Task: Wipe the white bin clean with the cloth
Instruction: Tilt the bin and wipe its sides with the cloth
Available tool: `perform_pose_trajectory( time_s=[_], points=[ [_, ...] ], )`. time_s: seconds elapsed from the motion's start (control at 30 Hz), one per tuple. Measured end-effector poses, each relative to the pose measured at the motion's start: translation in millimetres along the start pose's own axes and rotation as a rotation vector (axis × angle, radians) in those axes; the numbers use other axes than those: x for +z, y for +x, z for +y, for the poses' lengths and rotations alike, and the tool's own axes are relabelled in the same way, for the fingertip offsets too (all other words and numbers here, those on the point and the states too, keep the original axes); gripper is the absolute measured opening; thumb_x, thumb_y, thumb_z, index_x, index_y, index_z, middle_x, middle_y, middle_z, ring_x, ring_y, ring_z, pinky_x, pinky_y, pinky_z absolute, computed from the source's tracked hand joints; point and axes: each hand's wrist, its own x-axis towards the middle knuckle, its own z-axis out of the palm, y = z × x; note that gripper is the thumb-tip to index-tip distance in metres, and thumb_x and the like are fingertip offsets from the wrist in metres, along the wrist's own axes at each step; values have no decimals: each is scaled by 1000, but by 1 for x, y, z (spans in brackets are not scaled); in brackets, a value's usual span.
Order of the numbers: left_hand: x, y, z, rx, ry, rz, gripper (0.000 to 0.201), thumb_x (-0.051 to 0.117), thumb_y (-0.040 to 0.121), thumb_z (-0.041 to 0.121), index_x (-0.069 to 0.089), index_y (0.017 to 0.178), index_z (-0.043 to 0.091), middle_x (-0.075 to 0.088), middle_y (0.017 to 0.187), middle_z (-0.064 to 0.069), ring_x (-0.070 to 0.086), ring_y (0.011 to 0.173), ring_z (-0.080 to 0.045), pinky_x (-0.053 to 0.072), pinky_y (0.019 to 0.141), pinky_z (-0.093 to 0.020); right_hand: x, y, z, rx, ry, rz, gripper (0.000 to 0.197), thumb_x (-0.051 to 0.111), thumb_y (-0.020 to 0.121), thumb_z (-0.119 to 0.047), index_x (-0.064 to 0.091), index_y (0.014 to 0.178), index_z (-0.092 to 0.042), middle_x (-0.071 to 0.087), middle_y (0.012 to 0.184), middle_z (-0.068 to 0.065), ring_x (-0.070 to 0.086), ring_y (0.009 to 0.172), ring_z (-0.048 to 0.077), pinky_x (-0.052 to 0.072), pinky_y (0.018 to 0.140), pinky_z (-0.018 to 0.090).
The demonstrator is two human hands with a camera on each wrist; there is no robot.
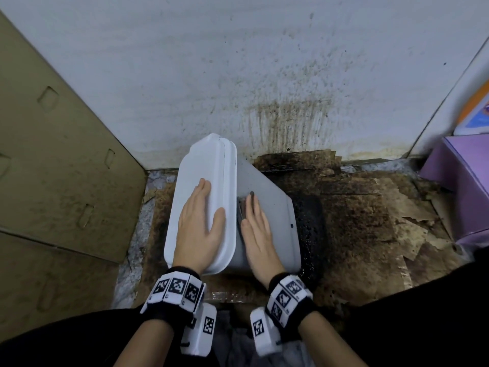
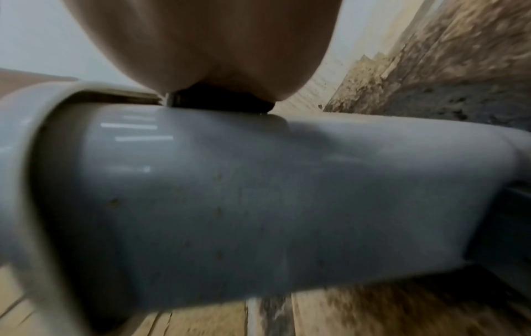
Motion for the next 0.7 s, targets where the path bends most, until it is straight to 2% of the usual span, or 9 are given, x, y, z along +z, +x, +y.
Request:
perform_pose_trajectory(
  time_s=[0.1,0.27,0.4,0.53,0.7],
  points=[
    [-2,-1,-2,-5,-17,3,68,40,97,46,28,158,20,25,166,5,22,153,-9,20,126,-40,-9,27,8,-47,-82,-47,55,18,109,-37,-6,158,-30,-15,166,-12,-17,148,-4,-8,123,27],
    [-2,-1,-2,-18,-61,9,62,46,98,37,30,157,23,27,165,7,24,152,-8,22,126,-42,-21,37,41,-54,-164,-63,56,17,108,-40,-8,158,-30,-17,165,-14,-16,149,-2,-7,120,20],
    [-5,-1,-9,-28,-90,8,61,46,99,41,28,156,31,26,165,11,23,152,-5,23,126,-44,-32,37,87,124,-211,-70,56,16,109,-38,-12,157,-29,-16,166,-6,-13,152,8,-5,121,29],
    [-5,-1,-9,-20,-110,3,61,44,95,51,27,152,39,27,164,14,23,151,-1,23,126,-42,-50,42,114,368,-164,-67,57,18,109,-33,-7,158,-18,-13,166,4,-6,154,19,-4,119,26],
    [-6,-1,-11,-38,-117,-2,62,45,95,49,28,153,37,27,164,14,23,151,0,22,126,-41,-51,45,102,446,-126,-40,55,16,110,-29,-4,158,-12,-9,167,6,-6,154,21,-3,120,28]
  ],
)
